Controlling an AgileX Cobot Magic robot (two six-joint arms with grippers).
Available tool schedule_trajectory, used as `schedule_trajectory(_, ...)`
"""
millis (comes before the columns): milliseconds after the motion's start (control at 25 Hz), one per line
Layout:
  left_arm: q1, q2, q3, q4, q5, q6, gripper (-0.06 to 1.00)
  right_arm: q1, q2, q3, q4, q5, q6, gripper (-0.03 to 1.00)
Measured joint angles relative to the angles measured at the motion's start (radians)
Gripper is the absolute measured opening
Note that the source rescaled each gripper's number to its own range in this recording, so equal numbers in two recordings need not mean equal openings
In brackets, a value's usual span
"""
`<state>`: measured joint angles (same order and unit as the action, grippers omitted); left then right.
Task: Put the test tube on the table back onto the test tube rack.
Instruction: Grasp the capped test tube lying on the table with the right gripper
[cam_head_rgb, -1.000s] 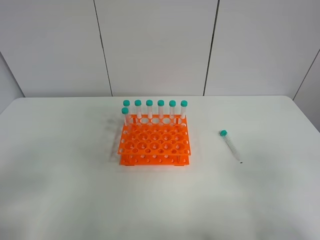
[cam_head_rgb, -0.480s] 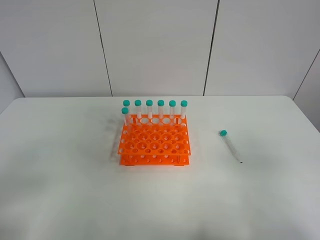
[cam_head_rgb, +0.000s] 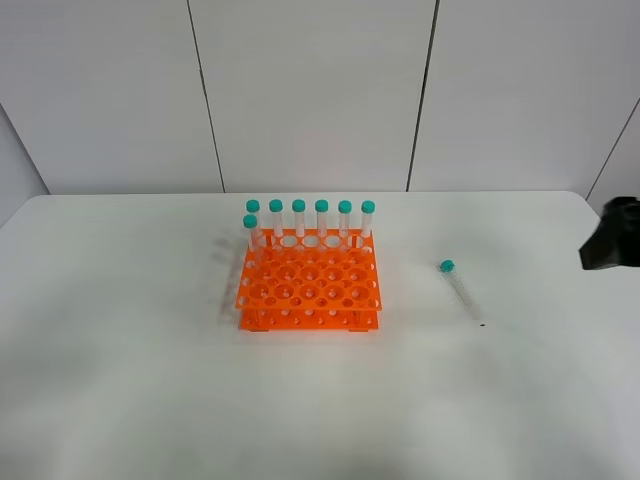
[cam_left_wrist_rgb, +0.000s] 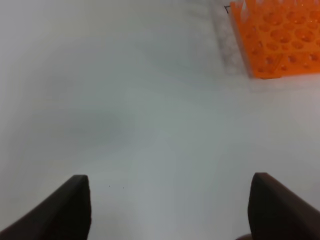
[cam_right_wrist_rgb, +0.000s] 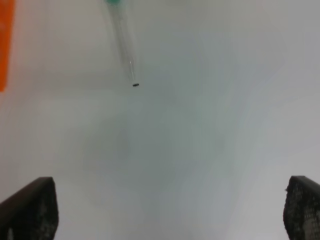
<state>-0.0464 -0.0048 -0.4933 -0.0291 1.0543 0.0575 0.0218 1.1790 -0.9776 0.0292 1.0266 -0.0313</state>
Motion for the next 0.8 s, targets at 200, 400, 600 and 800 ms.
schedule_trajectory(200, 0.000, 0.000, 0.000, 0.000, 0.000, 0.000, 1.00, 0.000, 0.342, -0.168, -0.005, -0.002, -0.065, 1.00)
schedule_trajectory(400, 0.000, 0.000, 0.000, 0.000, 0.000, 0.000, 1.00, 0.050, 0.579, -0.303, -0.012, -0.009, -0.095, 1.00)
schedule_trajectory(600, 0.000, 0.000, 0.000, 0.000, 0.000, 0.000, 1.00, 0.131, 0.666, -0.328, -0.008, -0.068, -0.100, 1.00)
schedule_trajectory(800, 0.000, 0.000, 0.000, 0.000, 0.000, 0.000, 1.00, 0.133, 0.730, -0.364, -0.008, -0.084, -0.082, 1.00)
